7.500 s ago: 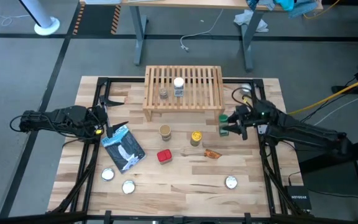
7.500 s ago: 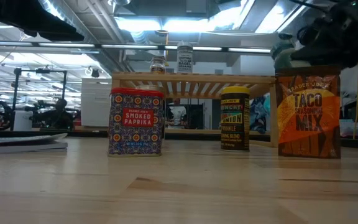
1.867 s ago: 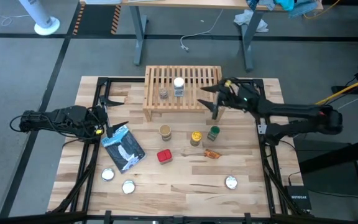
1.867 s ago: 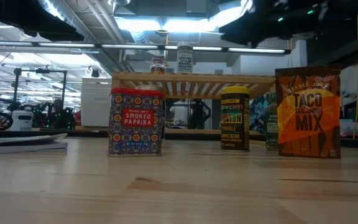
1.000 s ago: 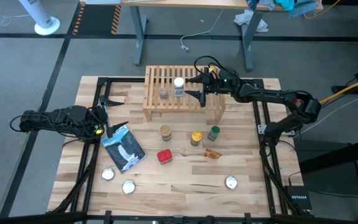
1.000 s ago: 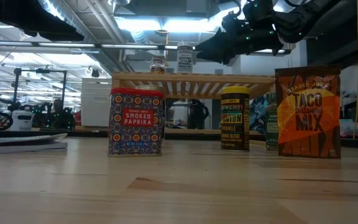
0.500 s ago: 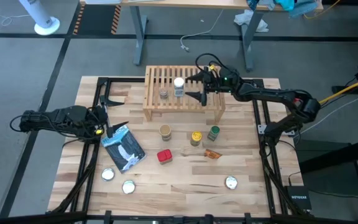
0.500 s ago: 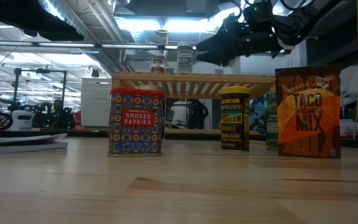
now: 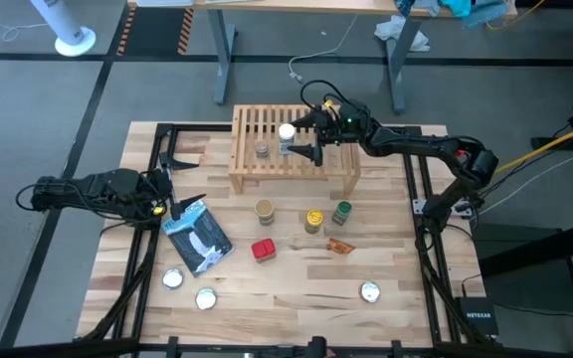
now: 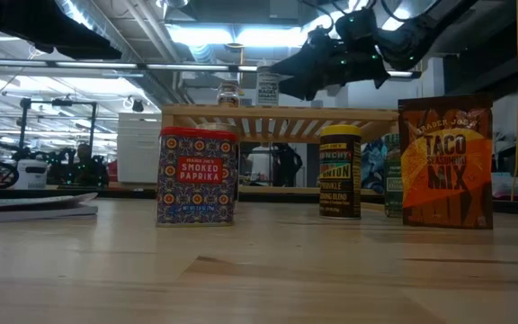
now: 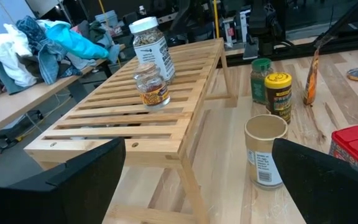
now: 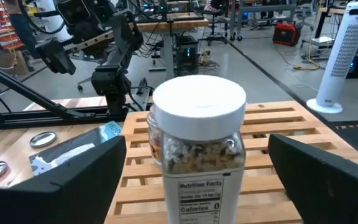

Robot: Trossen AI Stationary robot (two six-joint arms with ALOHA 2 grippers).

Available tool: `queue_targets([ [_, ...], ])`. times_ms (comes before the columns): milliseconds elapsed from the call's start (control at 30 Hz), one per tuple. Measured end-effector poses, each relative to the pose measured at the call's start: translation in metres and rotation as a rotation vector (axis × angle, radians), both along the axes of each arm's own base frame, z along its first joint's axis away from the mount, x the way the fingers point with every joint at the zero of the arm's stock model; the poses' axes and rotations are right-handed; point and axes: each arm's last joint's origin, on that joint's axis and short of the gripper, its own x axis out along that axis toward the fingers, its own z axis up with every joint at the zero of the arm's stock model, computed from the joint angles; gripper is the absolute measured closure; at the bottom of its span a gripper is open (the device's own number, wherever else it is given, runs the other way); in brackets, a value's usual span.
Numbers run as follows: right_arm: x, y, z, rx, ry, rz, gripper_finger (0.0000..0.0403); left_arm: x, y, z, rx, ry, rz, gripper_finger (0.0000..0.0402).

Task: Shelf spices
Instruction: Remove the white seasoning bottle from the shelf

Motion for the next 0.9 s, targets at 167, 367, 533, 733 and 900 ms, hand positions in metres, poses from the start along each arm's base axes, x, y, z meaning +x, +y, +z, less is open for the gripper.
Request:
queue_targets([
  [167, 0.006, -0.003, -0.005, 0.027, 0.012, 0.028, 0.0004, 0.0, 0.0, 0.0, 0.0, -0.001, -0.001, 0.0002],
  [367, 0.014, -0.007, -0.012, 0.056, 0.024, 0.052, 0.0005, 0.0, 0.0, 0.0, 0.0, 0.0, -0.001, 0.0002],
  [533, 0.014, -0.007, -0.012, 0.07, 0.026, 0.042, 0.0005, 0.0, 0.0, 0.0, 0.0, -0.001, -0.001, 0.0002],
  [733, 0.014, -0.007, -0.012, 0.069, 0.03, 0.025, 0.0006, 0.0, 0.0, 0.0, 0.0, -0.001, -0.001, 0.0002],
  [900, 0.014, -0.008, -0.013, 0.089, 0.036, 0.011, 0.001, 0.0, 0.0, 0.0, 0.0, 0.0, -0.001, 0.0002],
])
